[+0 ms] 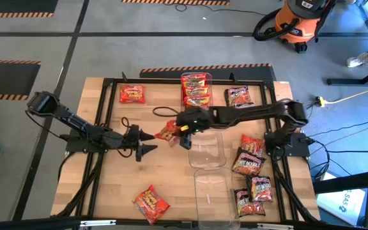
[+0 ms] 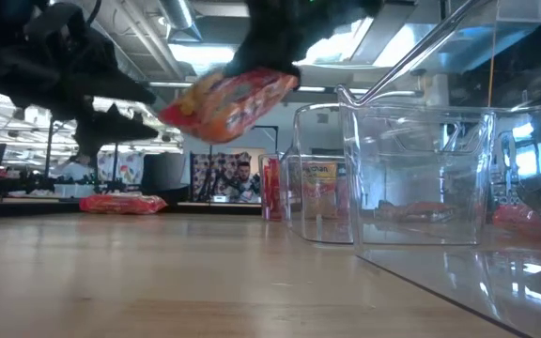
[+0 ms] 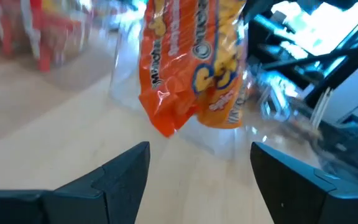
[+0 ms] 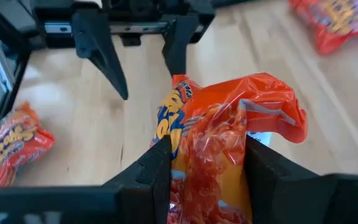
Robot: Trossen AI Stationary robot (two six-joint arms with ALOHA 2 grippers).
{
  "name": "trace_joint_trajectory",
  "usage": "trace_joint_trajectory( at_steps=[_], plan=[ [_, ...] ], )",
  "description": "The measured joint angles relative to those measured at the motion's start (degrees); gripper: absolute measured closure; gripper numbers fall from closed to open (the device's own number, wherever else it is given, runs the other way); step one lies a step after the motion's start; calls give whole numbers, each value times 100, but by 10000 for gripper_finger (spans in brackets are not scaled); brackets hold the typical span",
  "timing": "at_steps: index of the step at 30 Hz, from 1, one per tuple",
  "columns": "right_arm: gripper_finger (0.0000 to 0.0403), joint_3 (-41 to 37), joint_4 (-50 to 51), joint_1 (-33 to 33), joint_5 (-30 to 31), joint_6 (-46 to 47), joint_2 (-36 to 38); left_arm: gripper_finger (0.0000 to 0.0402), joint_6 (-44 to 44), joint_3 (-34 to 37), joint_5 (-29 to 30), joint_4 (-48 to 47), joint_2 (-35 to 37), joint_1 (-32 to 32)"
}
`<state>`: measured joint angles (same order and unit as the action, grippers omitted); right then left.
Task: Sort Maruchan noodles
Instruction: Put the orange noodle pack into the middle transparent bin
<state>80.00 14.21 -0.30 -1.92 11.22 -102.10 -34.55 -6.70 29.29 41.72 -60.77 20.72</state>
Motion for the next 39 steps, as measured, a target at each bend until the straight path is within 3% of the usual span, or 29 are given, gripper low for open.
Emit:
trace_joint_trajectory(
  at_steps=[8, 12, 16, 25, 33, 39],
  plan=[
    [272, -1807, -2168, -4, 355, 52, 1113, 129, 568, -2, 142, 846, 1, -267],
    [272, -2609, -4040, -4, 390, 52, 1249, 129, 723, -2, 121, 1272, 0, -464],
    [272, -3039, -5266, -4, 388, 77, 1111, 129, 937, -175, 110, 1476, 0, -633],
    [272, -3116, -6413, -4, 188, 81, 661, 129, 1262, -753, -330, 1293, -348, -941],
    [272, -3107, -6483, 40, 230, -7, 607, 129, 953, -972, -519, 1435, -922, -1021],
    [272, -3072, -6597, 61, 196, -103, 613, 129, 968, -984, -547, 1782, -903, -1021]
  ],
)
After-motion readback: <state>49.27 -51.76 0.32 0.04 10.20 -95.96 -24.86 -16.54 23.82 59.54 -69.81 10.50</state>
